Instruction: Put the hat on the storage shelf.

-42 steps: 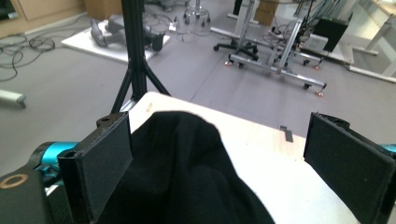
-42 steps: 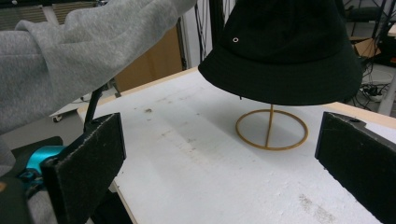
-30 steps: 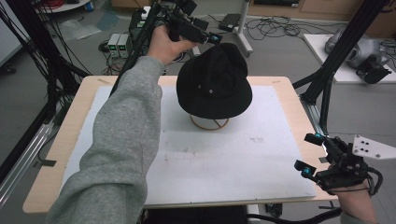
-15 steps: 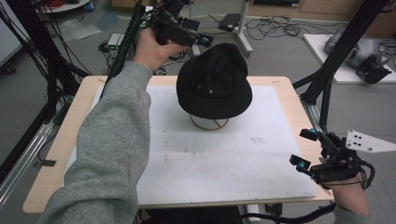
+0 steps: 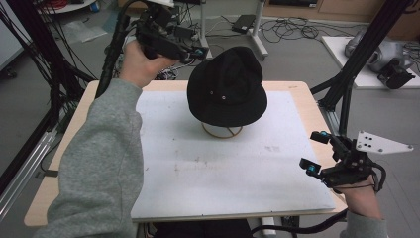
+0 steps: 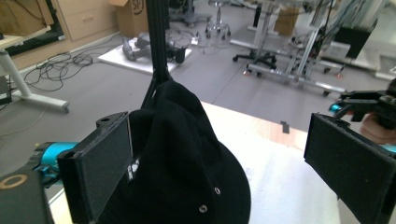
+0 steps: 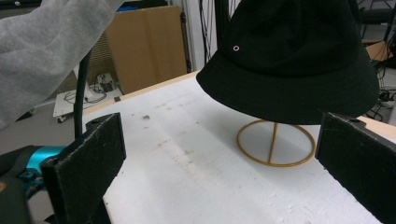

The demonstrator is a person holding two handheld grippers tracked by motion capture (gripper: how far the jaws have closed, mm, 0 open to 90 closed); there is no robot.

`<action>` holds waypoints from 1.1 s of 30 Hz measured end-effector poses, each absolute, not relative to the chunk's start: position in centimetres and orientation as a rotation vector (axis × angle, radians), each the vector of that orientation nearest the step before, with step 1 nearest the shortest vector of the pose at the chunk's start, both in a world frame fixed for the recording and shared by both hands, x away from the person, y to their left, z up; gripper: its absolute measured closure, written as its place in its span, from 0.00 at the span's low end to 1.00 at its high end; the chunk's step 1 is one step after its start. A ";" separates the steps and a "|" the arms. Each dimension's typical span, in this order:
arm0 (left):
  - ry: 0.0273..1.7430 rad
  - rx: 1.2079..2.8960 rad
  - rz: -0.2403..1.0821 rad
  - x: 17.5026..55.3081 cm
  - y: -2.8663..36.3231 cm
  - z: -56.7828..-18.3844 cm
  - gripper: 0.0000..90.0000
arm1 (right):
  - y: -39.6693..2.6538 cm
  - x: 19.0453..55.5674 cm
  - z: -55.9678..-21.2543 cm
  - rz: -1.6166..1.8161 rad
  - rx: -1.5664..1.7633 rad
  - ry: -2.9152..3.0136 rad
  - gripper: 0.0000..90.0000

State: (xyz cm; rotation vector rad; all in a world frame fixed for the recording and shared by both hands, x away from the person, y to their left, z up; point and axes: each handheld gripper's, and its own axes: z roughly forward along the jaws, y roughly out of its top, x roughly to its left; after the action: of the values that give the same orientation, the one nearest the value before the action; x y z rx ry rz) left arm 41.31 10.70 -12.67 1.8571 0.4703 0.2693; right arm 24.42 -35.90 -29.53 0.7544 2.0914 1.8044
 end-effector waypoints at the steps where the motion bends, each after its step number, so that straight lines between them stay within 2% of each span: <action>1: 0.475 1.853 0.281 41.1 11.1 -12.9 0.09 | -35.8 24.6 -29.5 1.807 0.751 2.090 0.01; 13: 0.534 1.824 0.287 39.5 15.1 -16.3 0.09 | -35.4 26.4 -29.9 1.804 0.778 2.088 0.01; 33: 0.541 1.775 0.313 36.8 17.5 -19.8 0.09 | -35.7 27.2 -30.2 1.816 0.799 2.035 0.01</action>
State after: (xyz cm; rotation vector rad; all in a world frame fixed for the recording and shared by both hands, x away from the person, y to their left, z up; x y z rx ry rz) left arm 36.78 17.49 -19.79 1.7749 0.5412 0.3127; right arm 27.20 -35.72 -30.24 0.7990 2.0345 1.8161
